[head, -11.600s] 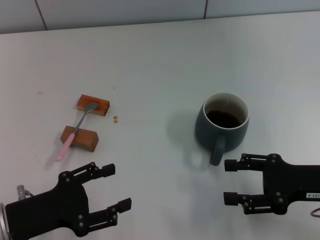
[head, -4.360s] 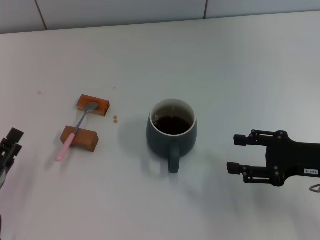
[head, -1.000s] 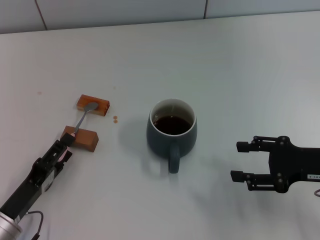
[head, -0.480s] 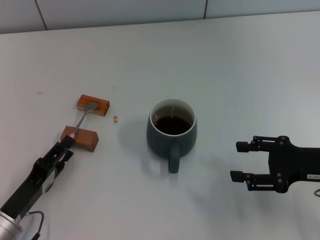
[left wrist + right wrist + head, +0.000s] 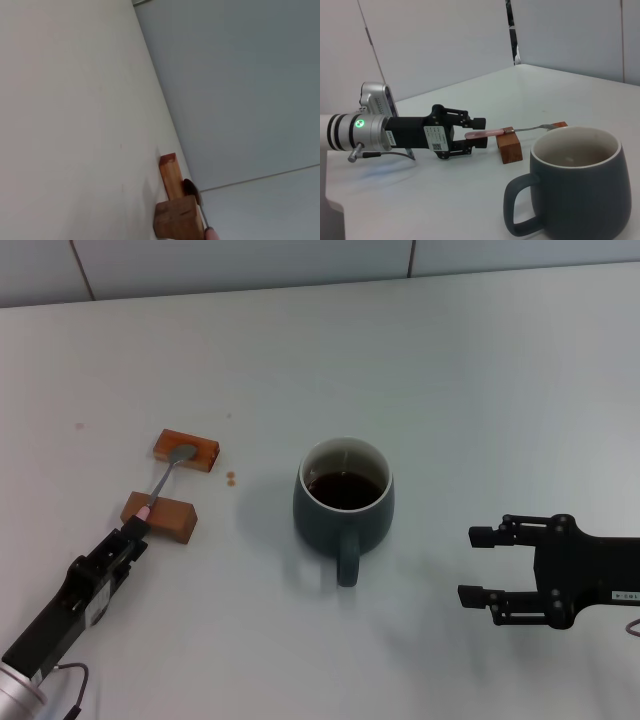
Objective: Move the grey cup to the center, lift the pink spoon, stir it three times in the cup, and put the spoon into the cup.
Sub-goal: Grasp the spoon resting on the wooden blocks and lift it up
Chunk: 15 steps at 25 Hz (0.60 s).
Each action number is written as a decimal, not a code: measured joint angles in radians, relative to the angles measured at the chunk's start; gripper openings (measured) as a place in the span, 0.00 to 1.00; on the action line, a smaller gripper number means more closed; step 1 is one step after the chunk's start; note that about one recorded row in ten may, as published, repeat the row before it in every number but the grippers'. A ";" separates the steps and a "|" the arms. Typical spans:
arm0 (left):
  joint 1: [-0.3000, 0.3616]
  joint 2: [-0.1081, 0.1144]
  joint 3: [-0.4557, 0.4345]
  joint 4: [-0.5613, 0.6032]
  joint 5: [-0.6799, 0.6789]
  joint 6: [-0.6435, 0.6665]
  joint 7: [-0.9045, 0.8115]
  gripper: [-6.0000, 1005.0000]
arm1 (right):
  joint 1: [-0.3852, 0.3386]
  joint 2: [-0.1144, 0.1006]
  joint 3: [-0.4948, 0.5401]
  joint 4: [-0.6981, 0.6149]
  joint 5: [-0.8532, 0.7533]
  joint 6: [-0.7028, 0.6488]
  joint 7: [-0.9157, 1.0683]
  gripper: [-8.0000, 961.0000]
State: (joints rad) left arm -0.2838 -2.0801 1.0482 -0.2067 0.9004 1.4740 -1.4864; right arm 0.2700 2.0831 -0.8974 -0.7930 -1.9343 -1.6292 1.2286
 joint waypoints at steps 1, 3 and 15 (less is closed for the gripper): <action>0.000 0.000 0.000 0.000 0.000 0.000 -0.001 0.48 | 0.000 0.000 0.000 0.000 0.000 0.000 0.000 0.77; 0.000 0.000 0.001 0.000 0.000 -0.001 -0.003 0.45 | 0.000 0.000 0.000 0.000 0.000 -0.001 0.000 0.77; 0.002 0.000 -0.004 0.000 0.002 -0.002 -0.005 0.34 | -0.003 0.000 0.000 -0.001 0.000 -0.005 0.000 0.77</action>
State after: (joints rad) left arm -0.2814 -2.0801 1.0440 -0.2071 0.9021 1.4724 -1.4910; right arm 0.2670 2.0831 -0.8973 -0.7943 -1.9342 -1.6337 1.2287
